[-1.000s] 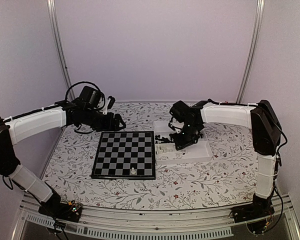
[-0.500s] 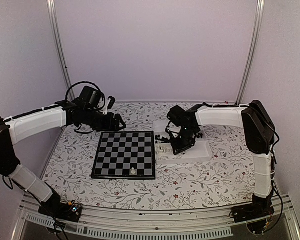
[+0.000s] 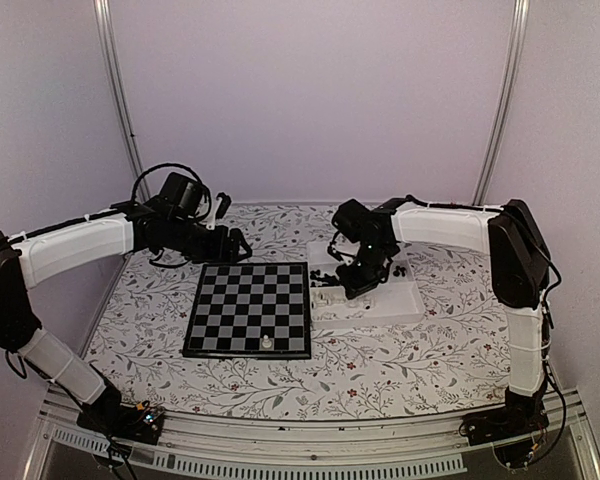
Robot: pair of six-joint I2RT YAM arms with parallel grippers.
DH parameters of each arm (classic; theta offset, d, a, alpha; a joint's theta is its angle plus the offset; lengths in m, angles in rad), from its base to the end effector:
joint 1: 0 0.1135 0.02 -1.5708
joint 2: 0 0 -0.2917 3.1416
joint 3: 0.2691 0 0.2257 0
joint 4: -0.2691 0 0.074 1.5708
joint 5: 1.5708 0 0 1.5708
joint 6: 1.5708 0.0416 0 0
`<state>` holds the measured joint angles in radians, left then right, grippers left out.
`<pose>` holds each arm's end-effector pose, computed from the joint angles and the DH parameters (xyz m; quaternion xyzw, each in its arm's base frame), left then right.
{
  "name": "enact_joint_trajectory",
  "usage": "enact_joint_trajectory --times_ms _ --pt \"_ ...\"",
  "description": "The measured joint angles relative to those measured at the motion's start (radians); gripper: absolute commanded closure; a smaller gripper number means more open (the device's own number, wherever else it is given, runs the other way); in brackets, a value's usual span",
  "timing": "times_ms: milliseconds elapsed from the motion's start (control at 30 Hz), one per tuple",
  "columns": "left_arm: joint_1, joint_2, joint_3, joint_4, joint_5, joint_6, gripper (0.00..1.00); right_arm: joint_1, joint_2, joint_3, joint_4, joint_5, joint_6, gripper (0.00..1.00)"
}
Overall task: Set up the chess pieces on the board
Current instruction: Pick up the chess piece from the storage box, then place the chess piece on the chessboard.
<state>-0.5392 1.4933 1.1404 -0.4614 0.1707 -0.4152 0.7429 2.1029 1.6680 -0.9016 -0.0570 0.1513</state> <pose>0.2549 -0.1607 0.3018 0.0888 0.9222 -0.2394 0.2905 0.3058 0.2841 0.2152 -0.2926 0.9487 0.0760 0.0931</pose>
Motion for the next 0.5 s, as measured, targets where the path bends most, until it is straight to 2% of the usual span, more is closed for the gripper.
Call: enact_joint_trajectory --times_ms 300,500 --pt "0.000 0.000 -0.003 0.003 -0.005 0.009 0.19 0.029 0.000 0.103 -0.060 0.008 -0.026 0.96" --pt "0.000 -0.005 -0.016 0.005 -0.018 0.027 0.19 0.154 0.000 0.127 -0.068 -0.029 -0.059 0.96"
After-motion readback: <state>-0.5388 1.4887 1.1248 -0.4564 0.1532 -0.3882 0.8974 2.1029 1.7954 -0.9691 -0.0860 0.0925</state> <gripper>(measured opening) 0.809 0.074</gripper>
